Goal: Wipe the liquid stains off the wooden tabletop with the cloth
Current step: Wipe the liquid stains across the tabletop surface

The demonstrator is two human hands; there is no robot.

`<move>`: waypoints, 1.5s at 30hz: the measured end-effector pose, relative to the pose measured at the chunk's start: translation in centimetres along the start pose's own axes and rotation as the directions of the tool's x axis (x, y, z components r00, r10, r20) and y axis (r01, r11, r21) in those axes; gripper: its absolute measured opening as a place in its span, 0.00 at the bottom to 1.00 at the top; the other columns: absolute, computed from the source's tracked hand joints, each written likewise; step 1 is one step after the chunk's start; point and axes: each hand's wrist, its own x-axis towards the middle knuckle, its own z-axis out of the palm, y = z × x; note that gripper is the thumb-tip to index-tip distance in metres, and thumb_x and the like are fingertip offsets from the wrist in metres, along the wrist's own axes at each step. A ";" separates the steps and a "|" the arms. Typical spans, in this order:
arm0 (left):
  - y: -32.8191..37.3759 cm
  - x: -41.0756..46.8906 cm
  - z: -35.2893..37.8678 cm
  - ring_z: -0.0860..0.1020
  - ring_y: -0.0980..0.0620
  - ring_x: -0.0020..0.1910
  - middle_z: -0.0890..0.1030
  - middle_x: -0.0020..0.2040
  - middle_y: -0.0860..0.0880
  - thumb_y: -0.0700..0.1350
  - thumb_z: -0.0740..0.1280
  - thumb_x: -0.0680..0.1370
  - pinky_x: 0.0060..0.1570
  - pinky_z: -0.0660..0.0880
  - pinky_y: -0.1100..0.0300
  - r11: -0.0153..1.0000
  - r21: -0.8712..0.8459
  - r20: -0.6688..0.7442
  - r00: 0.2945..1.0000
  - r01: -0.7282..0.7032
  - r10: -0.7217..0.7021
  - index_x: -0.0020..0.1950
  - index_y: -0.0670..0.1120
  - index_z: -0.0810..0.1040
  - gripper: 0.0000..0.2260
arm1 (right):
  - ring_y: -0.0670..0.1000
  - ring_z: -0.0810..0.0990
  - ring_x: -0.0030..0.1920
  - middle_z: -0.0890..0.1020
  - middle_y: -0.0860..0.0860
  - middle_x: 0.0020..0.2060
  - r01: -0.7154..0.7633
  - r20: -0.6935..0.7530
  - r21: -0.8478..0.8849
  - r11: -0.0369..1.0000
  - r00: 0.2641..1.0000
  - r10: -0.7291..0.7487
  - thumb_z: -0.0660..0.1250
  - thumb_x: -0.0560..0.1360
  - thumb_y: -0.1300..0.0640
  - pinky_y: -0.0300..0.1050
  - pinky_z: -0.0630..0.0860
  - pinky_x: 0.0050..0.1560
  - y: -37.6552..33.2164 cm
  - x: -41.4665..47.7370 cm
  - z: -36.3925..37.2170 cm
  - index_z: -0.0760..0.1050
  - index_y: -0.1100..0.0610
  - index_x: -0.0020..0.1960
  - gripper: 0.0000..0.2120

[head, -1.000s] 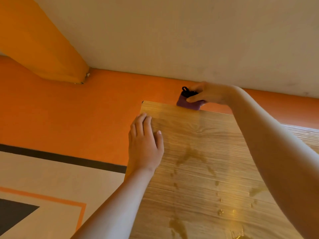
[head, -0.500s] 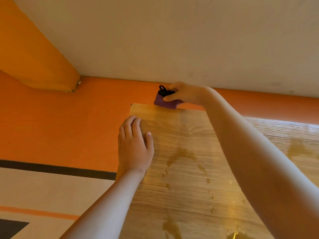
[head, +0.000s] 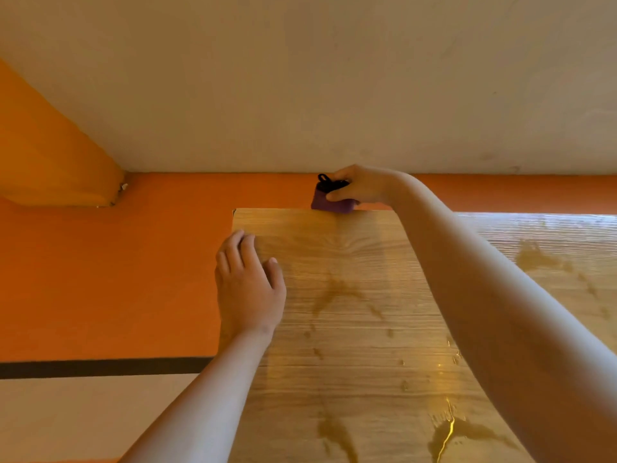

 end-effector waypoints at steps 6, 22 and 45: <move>-0.2 0.2 0.0 0.65 0.46 0.68 0.68 0.70 0.45 0.49 0.61 0.79 0.64 0.68 0.51 1.000 0.003 -0.015 1.000 -0.012 0.012 0.68 0.42 0.70 0.19 | 0.47 0.74 0.40 0.77 0.48 0.42 0.089 -0.008 -0.021 0.996 0.996 -0.090 0.64 0.78 0.54 0.39 0.71 0.38 -3.2 1.8 3.2 0.74 0.54 0.58 0.10; -0.3 0.4 0.2 0.66 0.42 0.66 0.68 0.68 0.42 0.47 0.62 0.78 0.61 0.69 0.47 0.999 -0.009 -0.012 0.999 -0.043 0.043 0.66 0.40 0.70 0.19 | 0.52 0.76 0.46 0.78 0.56 0.49 -0.244 -0.158 -0.009 0.970 0.958 0.239 0.65 0.77 0.61 0.46 0.73 0.49 9.0 -6.3 -7.0 0.76 0.58 0.57 0.10; 19.2 -1.7 7.0 0.64 0.50 0.68 0.69 0.68 0.49 0.51 0.64 0.78 0.68 0.57 0.59 0.963 -0.207 0.081 0.978 -0.175 0.195 0.66 0.45 0.70 0.18 | 0.49 0.75 0.44 0.78 0.49 0.47 -0.037 0.043 -0.165 0.986 0.998 0.045 0.63 0.78 0.54 0.44 0.73 0.47 14.2 -7.3 -10.9 0.74 0.48 0.54 0.05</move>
